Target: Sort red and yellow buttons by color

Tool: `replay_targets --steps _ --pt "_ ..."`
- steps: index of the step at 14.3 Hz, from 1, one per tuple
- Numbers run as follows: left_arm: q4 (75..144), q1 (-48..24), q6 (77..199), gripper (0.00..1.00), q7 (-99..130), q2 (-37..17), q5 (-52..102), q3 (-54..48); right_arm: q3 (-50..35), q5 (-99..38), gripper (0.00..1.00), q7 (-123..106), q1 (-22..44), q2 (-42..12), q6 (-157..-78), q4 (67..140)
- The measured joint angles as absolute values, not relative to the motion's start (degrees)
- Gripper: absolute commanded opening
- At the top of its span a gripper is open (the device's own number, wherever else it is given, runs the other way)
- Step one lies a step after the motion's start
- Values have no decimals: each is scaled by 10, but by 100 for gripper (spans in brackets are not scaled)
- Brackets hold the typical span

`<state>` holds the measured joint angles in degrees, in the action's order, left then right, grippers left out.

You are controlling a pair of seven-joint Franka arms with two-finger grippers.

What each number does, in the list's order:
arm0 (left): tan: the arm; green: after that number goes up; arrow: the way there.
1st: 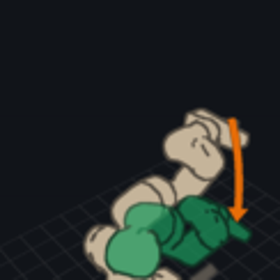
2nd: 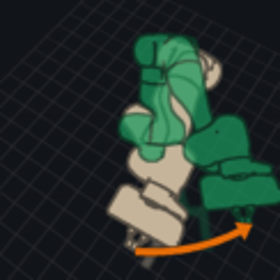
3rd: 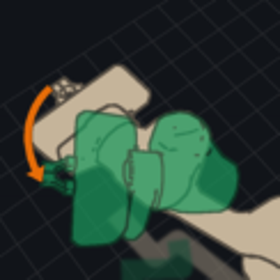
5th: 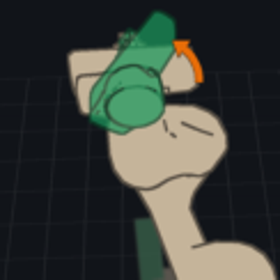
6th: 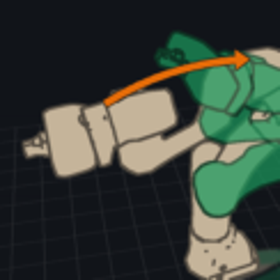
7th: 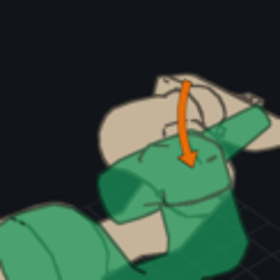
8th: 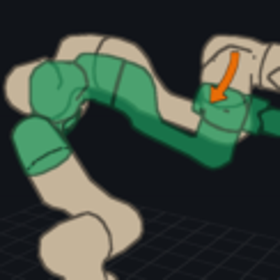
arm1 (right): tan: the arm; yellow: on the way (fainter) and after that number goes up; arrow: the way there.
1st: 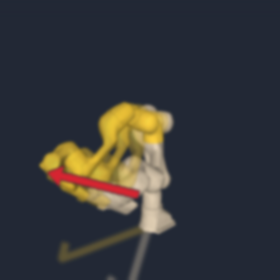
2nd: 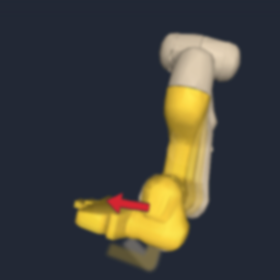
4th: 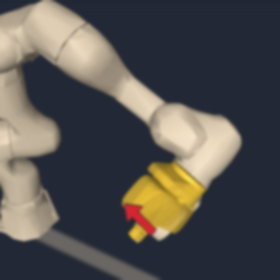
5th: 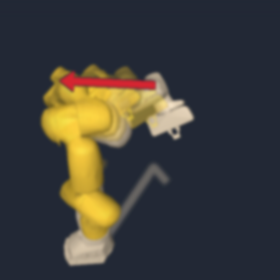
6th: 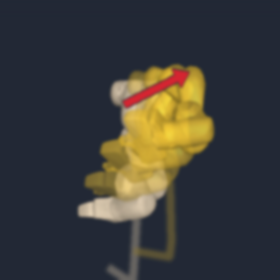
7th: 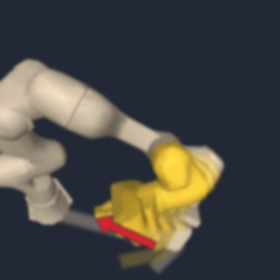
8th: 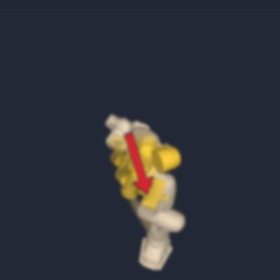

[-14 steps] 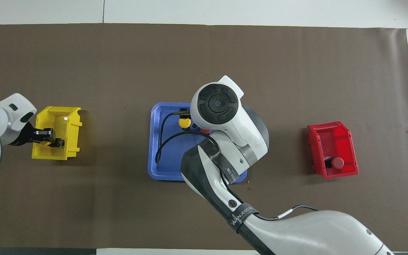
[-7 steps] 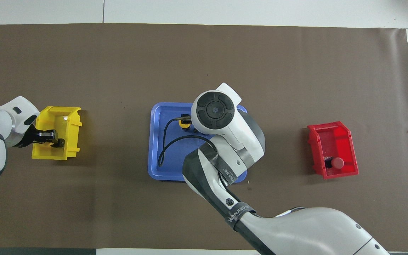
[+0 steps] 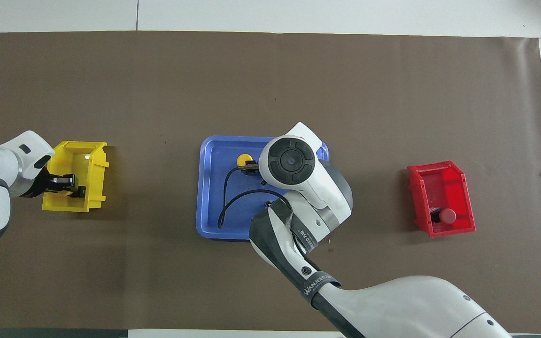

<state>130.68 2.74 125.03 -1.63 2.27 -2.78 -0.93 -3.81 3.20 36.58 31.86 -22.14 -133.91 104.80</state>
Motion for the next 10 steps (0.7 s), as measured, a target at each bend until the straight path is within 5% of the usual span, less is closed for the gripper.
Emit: replay_targets --steps 3,6,10 --pt "1307 30 1252 63 -23 23 -28 -8 -39 32 45 366 319 -220 -1339 1049" --pt "1307 33 1253 67 -25 23 -28 -8 -39 32 22 366 319 -218 -1342 1049" --pt "1306 33 1253 74 -25 23 -28 -8 -35 33 20 366 316 -213 -1326 1037"
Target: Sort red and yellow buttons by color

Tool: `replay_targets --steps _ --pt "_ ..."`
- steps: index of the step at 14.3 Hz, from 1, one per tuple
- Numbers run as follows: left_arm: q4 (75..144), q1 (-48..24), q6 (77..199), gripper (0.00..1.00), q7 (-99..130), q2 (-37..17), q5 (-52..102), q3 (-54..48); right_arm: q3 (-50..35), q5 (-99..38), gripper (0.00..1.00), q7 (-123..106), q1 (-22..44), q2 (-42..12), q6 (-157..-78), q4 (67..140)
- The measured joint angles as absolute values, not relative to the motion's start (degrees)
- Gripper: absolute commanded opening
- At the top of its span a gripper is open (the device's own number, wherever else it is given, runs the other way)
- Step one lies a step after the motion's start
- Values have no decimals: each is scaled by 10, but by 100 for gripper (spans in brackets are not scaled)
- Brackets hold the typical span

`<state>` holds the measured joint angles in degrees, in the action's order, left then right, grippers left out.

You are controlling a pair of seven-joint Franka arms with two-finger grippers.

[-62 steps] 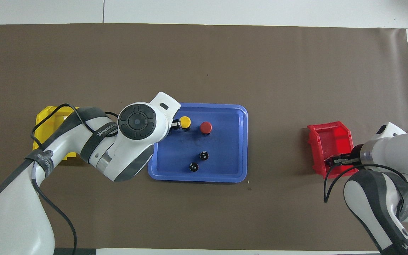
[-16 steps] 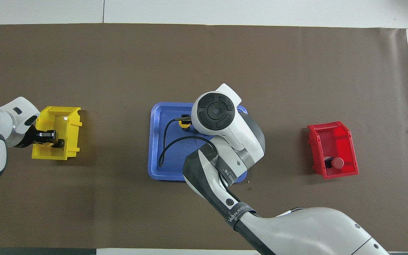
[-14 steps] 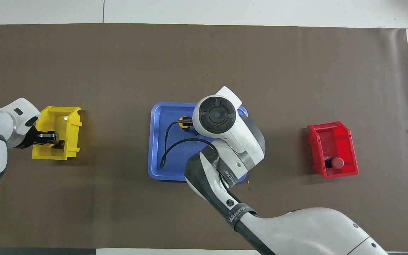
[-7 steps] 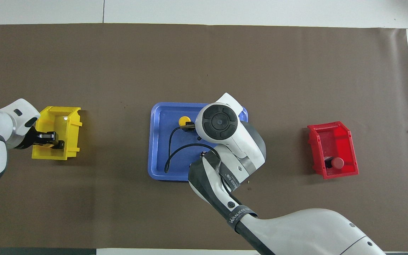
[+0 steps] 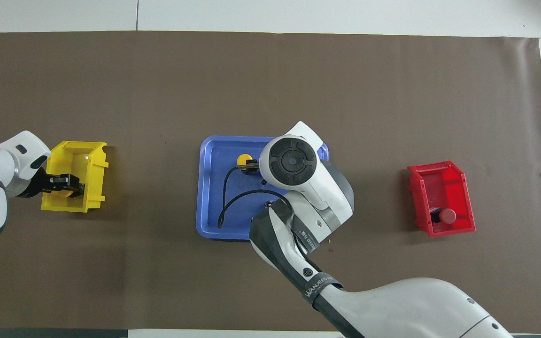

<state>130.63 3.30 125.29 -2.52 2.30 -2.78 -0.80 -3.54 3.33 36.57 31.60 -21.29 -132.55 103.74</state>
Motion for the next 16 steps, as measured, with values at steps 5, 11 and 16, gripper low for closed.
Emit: replay_targets --steps 5,11,16 --pt "1262 32 1198 81 -25 34 -28 -11 -27 35 20 225 204 -116 -1174 1013" --pt "1225 27 1169 100 87 47 -25 -106 -26 3 20 5 12 16 -1099 1129" --pt "1161 16 1168 100 297 22 -24 -269 -29 -1 20 -40 -24 36 -1195 1229"
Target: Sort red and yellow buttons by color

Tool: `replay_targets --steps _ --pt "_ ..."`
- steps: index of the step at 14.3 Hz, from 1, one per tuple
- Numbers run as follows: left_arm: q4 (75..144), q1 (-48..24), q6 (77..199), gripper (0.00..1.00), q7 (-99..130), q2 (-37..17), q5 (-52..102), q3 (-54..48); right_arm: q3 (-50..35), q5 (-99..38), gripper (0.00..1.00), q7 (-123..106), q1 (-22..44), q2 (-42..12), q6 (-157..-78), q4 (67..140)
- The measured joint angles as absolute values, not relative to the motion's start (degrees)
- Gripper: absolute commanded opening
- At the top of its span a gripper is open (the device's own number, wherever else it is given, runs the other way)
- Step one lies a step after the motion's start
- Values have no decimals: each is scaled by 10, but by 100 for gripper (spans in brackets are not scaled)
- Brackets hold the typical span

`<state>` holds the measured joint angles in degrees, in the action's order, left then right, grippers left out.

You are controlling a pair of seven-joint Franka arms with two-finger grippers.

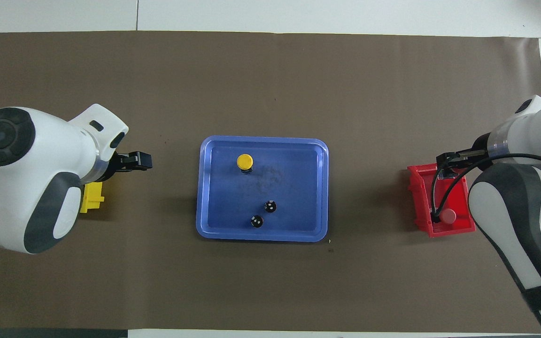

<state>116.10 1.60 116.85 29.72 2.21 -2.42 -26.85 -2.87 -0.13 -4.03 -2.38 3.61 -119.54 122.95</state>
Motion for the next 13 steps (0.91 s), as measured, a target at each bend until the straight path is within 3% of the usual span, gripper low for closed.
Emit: replay_targets --steps 6,11,13 --pt "1090 1 1207 100 524 -126 -136 -396 -29 -1 20 -76 -48 38 -1267 1291" --pt "1020 -19 1207 100 632 -257 -254 -431 -31 -1 20 -78 -48 40 -1302 1324" --pt "1008 -20 1207 91 638 -279 -260 -435 -32 -1 20 -78 -48 40 -1327 1339"
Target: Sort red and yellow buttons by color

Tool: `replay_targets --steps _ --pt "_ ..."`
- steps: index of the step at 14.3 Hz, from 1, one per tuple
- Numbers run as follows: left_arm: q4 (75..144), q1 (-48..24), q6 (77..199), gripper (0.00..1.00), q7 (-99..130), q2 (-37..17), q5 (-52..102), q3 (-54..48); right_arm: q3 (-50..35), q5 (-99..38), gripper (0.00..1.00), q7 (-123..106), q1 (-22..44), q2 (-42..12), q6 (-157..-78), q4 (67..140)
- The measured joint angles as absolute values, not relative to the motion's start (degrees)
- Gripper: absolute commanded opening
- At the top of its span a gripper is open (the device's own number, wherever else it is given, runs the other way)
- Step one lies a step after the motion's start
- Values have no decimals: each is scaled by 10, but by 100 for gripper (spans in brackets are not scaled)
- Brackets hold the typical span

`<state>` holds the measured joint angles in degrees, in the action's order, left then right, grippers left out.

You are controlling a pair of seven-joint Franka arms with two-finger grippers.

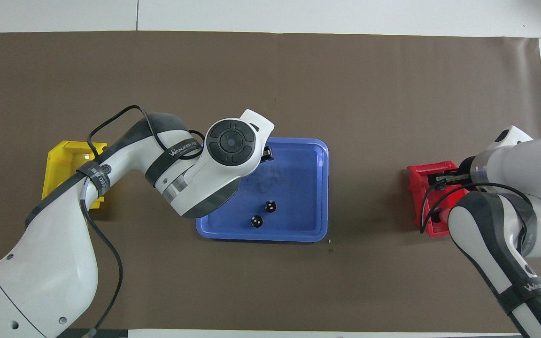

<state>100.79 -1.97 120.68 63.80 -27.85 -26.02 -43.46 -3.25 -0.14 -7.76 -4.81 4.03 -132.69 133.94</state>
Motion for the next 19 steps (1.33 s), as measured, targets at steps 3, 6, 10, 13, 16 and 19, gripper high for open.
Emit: replay_targets --steps 3,6,10,13,16,19 --pt "1004 -20 1206 77 648 -281 -260 -437 -32 -1 20 -81 -49 39 -1333 1353" --pt "996 -20 1199 68 653 -281 -260 -440 -32 -1 21 -82 -49 39 -1353 1363" --pt "988 -22 1185 63 661 -281 -260 -442 -32 -1 36 -89 -49 34 -1373 1378" --pt "985 -26 1184 59 665 -281 -261 -442 -32 -1 68 -92 -49 33 -1377 1379" --pt "985 -26 1184 59 666 -281 -261 -442 -32 -1 69 -93 -49 33 -1378 1379" --pt "985 -26 1184 59 666 -281 -261 -442 -32 -1 69 -93 -49 33 -1375 1377"
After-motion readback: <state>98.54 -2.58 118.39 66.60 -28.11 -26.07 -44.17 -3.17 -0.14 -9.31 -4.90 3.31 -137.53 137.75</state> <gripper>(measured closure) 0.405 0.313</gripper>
